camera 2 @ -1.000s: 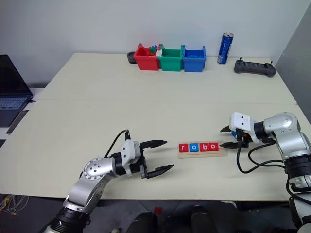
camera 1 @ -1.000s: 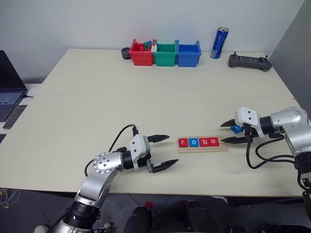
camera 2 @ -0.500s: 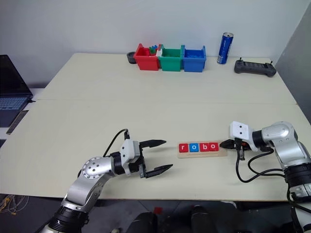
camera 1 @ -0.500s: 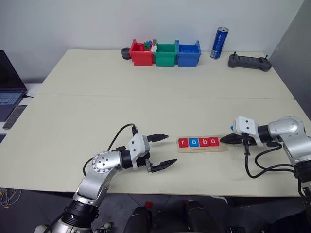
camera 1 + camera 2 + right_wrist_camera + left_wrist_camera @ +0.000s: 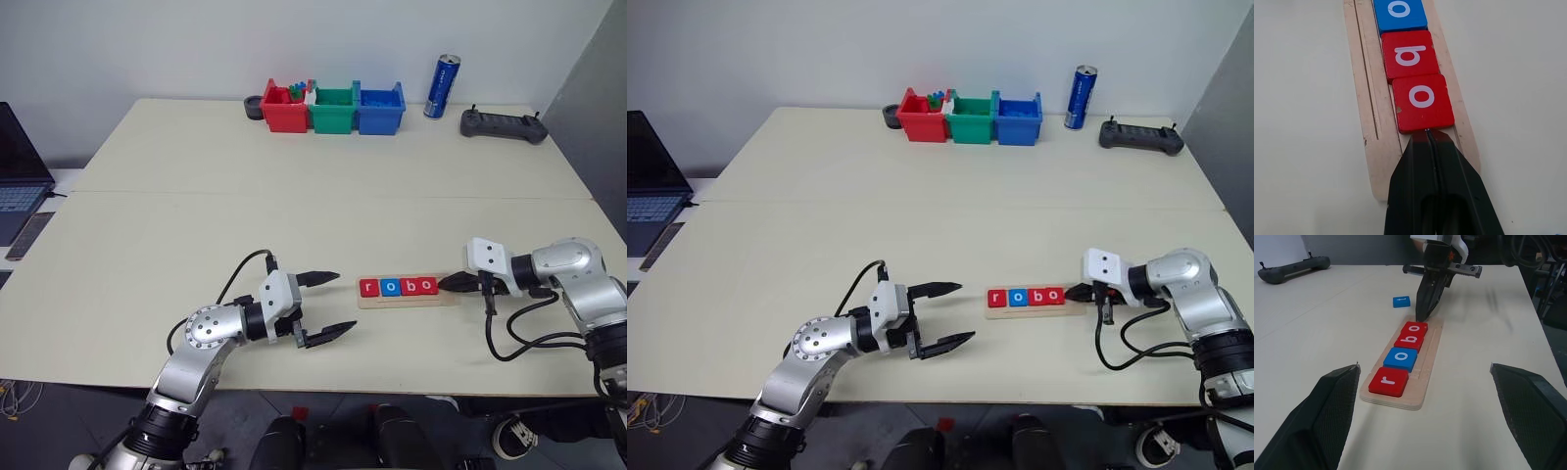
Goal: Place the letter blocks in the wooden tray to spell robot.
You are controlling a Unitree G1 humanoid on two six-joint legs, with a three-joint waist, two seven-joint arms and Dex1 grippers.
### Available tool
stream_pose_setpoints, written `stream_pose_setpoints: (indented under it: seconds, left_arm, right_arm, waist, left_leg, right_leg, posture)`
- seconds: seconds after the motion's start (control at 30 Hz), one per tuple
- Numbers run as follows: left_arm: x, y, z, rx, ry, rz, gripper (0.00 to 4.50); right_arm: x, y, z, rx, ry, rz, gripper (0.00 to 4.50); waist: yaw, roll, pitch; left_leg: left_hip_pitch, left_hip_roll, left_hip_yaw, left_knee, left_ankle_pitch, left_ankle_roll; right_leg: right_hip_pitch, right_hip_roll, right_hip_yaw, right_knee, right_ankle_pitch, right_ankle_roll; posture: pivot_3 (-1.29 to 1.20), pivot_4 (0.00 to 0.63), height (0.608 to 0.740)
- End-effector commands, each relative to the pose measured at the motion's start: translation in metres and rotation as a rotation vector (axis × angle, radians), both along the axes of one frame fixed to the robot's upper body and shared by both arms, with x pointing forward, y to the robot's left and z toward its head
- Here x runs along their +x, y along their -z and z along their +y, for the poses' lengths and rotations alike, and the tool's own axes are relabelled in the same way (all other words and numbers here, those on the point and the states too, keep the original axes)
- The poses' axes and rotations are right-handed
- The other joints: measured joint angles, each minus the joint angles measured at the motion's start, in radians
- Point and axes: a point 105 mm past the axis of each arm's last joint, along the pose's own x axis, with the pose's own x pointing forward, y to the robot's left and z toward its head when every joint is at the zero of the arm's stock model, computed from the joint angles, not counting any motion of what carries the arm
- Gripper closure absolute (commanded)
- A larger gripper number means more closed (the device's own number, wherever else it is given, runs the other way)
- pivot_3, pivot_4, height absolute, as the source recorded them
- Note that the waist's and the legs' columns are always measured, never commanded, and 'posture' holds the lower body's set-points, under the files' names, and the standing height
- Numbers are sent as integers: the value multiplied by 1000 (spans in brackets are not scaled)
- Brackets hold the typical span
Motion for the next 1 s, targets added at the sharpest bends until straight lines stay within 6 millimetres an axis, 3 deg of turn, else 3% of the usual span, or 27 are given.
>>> stream_pose_setpoints:
  seconds: [0.03,0.47,0.63,0.73,0.87,1.0]
  left_arm:
    - [-4,-11,-1,-18,14,-44,0]
    - [-4,-11,-2,-21,6,-45,0]
    - [-5,-10,-2,-22,5,-45,0]
    - [-5,-9,-1,-24,-3,-43,0]
    - [-3,-9,-2,-30,-10,-45,0]
    - [-2,-11,-4,-31,2,-48,0]
  right_arm:
    - [2,-9,5,3,-28,-40,4465]
    - [5,-18,11,44,-19,-55,4465]
    - [5,-35,-10,50,69,-77,4465]
    - [5,-53,-24,125,185,-102,3871]
    - [11,-71,-38,291,415,-164,2476]
    - [11,-68,-51,372,599,-183,1005]
  waist:
    - [0,0,0]
    - [0,0,0]
    - [1,0,0]
    - [4,0,0]
    - [4,0,0]
    - [5,0,0]
  left_leg:
    - [0,0,0,0,0,0]
    - [0,0,0,0,0,0]
    - [0,0,0,0,0,0]
    - [0,0,0,0,0,0]
    - [0,0,0,0,0,0]
    - [0,0,0,0,0,0]
  right_leg:
    - [0,0,0,0,0,0]
    - [0,0,0,0,0,0]
    - [0,0,0,0,0,0]
    - [0,0,0,0,0,0]
    - [0,0,0,0,0,0]
    - [0,0,0,0,0,0]
  posture:
    - [0,150,740]
    - [0,150,740]
    - [0,150,740]
    - [0,150,740]
    - [0,150,740]
    - [0,150,740]
